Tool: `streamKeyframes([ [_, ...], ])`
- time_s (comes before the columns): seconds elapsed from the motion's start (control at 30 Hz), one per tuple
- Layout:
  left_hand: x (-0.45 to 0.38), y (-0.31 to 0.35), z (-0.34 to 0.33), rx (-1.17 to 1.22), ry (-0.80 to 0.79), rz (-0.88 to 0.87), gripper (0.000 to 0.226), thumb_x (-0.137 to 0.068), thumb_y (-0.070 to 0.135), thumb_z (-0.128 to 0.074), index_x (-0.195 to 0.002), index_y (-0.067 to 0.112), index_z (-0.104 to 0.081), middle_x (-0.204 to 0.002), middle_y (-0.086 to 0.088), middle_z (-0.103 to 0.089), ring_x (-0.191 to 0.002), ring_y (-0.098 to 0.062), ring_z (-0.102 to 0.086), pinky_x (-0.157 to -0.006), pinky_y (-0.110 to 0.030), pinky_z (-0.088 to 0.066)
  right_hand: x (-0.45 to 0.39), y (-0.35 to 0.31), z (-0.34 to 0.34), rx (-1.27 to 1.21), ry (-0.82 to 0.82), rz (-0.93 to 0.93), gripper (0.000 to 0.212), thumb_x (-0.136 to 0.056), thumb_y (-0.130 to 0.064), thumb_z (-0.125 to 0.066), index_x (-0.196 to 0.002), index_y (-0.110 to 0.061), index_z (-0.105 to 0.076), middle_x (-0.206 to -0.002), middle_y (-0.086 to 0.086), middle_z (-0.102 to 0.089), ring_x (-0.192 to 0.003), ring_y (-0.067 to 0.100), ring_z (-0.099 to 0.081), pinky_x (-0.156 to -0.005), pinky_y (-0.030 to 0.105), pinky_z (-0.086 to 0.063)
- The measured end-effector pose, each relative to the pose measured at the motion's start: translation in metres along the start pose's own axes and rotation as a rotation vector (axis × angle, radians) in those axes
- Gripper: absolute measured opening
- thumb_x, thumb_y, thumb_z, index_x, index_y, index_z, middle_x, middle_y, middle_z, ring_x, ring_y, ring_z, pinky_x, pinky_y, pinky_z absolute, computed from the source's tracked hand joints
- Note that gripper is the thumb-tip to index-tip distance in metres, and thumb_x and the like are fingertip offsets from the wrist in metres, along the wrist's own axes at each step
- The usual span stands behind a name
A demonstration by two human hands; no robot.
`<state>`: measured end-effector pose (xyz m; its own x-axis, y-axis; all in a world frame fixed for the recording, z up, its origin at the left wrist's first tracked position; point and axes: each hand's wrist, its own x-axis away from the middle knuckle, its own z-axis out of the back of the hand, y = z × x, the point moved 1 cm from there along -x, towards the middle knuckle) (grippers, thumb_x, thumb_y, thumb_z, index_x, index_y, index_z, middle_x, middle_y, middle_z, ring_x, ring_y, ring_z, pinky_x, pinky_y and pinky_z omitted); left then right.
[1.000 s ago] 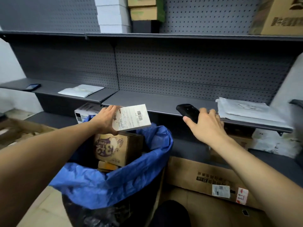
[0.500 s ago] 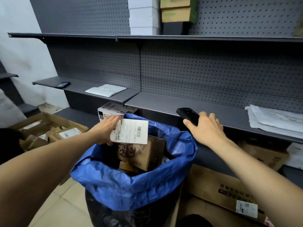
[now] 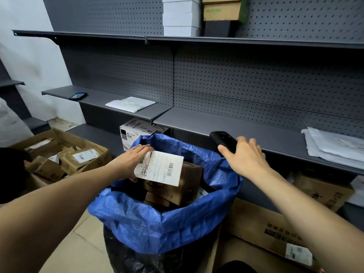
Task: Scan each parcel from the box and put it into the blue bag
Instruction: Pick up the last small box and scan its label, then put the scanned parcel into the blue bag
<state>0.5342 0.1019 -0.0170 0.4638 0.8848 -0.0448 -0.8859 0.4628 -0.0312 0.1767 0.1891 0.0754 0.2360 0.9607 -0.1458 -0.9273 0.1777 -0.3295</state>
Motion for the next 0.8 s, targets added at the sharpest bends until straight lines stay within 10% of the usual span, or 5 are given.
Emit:
streamKeyframes([
  [0.23,0.000,0.004,0.006,-0.107,-0.067,0.007,0.137,-0.057,0.078,-0.073,-0.156,0.034,0.012,-0.165,0.000,0.009,-0.152,-0.026,0.002,-0.124,-0.041,-0.009,-0.002,-0.001,-0.003,-0.005,-0.006,0.000,0.079,-0.091,-0.071,-0.044,-0.139,-0.009,-0.044,-0.134,0.019,-0.046,-0.127,0.039,-0.044,-0.102,0.050,-0.041],
  [0.47,-0.005,0.012,0.006,-0.161,0.021,0.037,0.104,-0.064,0.092,0.016,-0.154,0.039,0.012,-0.165,0.004,0.005,-0.152,-0.024,0.001,-0.123,-0.041,-0.010,-0.003,-0.006,-0.007,0.001,-0.005,0.012,0.078,-0.091,-0.070,-0.044,-0.140,-0.009,-0.044,-0.136,0.019,-0.046,-0.128,0.039,-0.043,-0.102,0.049,-0.039],
  [0.8,-0.019,0.052,0.007,0.028,0.004,0.100,0.103,-0.068,0.089,0.011,-0.157,0.035,0.006,-0.165,0.004,0.002,-0.152,-0.024,0.001,-0.123,-0.043,-0.005,-0.002,-0.004,-0.007,-0.004,-0.005,0.012,0.079,-0.092,-0.070,-0.044,-0.143,-0.009,-0.041,-0.138,0.019,-0.044,-0.129,0.039,-0.042,-0.104,0.049,-0.037],
])
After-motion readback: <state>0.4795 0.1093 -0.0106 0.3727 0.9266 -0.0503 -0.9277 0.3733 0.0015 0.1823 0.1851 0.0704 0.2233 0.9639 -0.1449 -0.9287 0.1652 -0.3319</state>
